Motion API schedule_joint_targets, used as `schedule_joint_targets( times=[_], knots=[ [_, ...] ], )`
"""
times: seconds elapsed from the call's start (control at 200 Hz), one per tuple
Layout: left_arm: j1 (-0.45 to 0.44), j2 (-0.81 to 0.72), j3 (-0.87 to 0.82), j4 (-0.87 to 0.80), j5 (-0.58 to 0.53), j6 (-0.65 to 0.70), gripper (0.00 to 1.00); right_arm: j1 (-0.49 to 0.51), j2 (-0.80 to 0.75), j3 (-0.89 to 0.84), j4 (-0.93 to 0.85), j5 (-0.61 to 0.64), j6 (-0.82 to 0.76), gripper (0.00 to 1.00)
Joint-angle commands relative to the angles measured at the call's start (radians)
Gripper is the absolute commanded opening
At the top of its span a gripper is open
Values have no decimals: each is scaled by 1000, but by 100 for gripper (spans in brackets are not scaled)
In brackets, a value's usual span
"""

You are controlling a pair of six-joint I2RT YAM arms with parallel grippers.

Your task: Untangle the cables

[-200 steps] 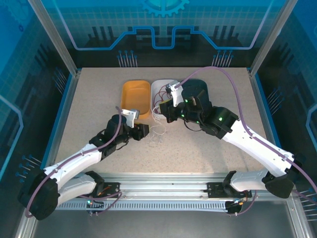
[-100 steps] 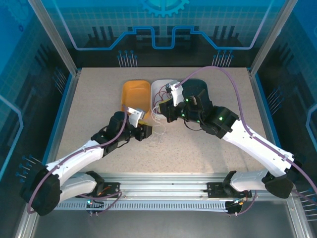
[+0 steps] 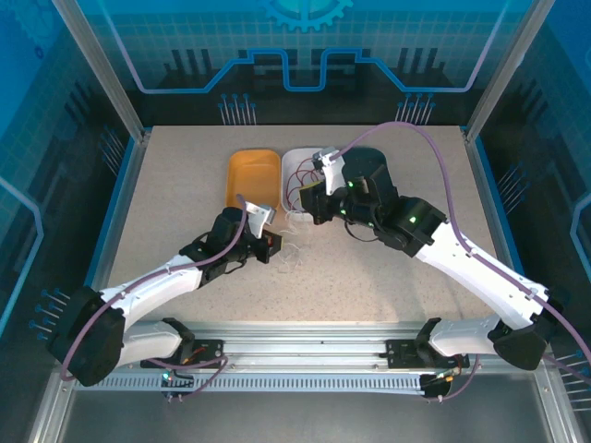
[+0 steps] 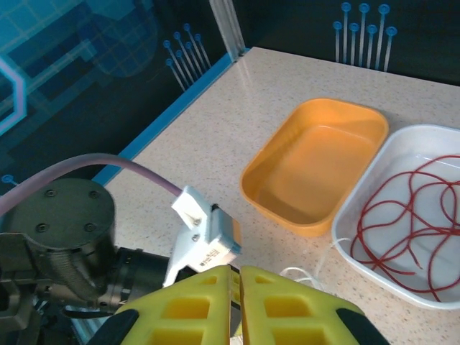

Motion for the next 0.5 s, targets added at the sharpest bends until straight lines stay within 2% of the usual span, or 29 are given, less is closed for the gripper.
schedule_joint_targets(
  times=[0.0,0.1,0.24,0.495],
  knots=[
    [-6,-27,14,-22,-109,-27,0,-24,-49,-50,-48,96,31,12],
    [-5,-54,-7,-47,-173,-45,0,-56,-95,-127,-69,122,68,12],
    [-4,-96,-18,-65,-182,-58,0,-121,-155,-238,-99,120,129,12],
    [-6,-195,43,-123,-101,-63,0,-152,-156,-337,-75,39,154,21]
  ],
)
